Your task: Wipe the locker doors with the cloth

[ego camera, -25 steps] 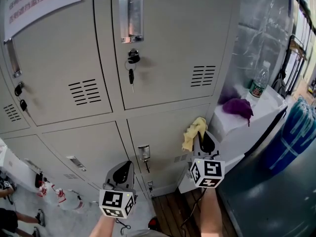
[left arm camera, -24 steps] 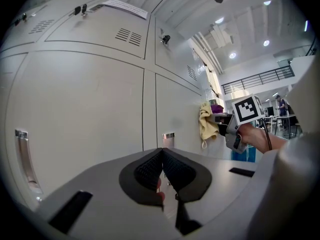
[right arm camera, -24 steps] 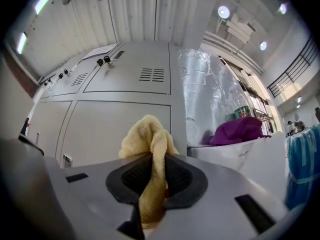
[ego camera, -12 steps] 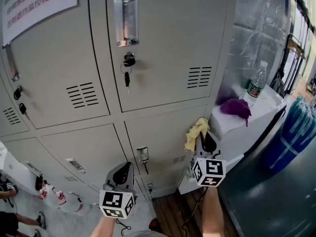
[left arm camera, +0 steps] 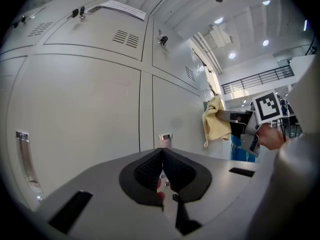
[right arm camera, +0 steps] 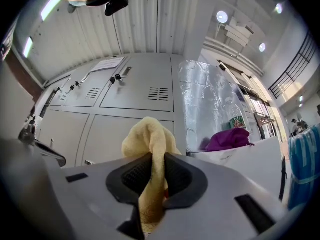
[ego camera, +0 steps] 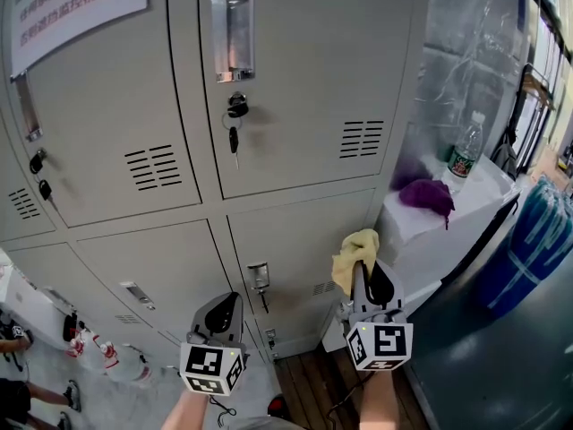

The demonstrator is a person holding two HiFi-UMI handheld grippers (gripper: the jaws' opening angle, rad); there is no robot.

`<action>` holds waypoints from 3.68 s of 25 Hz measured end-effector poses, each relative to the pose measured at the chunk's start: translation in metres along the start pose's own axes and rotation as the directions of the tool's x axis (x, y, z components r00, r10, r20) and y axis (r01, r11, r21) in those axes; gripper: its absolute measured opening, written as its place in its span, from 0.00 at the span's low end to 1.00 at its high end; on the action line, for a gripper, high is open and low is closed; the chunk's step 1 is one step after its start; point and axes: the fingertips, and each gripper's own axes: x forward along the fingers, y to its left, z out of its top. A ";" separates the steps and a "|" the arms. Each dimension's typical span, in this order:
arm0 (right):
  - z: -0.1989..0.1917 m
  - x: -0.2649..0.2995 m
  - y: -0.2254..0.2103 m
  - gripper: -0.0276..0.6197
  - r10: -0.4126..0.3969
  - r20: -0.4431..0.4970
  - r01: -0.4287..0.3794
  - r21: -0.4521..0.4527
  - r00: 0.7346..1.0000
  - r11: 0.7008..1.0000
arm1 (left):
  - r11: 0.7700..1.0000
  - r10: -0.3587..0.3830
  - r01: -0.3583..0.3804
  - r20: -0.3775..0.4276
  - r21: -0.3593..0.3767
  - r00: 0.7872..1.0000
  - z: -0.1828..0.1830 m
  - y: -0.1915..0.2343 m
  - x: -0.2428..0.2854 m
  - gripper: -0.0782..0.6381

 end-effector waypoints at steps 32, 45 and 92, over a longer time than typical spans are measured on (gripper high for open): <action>-0.078 0.020 0.157 0.15 0.262 -0.113 -0.256 0.059 0.959 0.965 | 0.999 0.046 -0.046 -0.020 -0.008 0.999 -0.011 0.016 -0.008 0.14; -0.088 0.036 0.153 0.15 0.249 -0.126 -0.249 0.012 0.960 0.968 | 0.999 0.036 -0.036 -0.024 -0.017 0.999 -0.014 0.020 0.000 0.14; -0.093 0.007 -0.014 0.16 -0.041 -0.114 0.037 -0.041 0.993 0.998 | 1.000 0.004 -0.004 -0.049 -0.005 0.999 -0.022 -0.004 0.005 0.14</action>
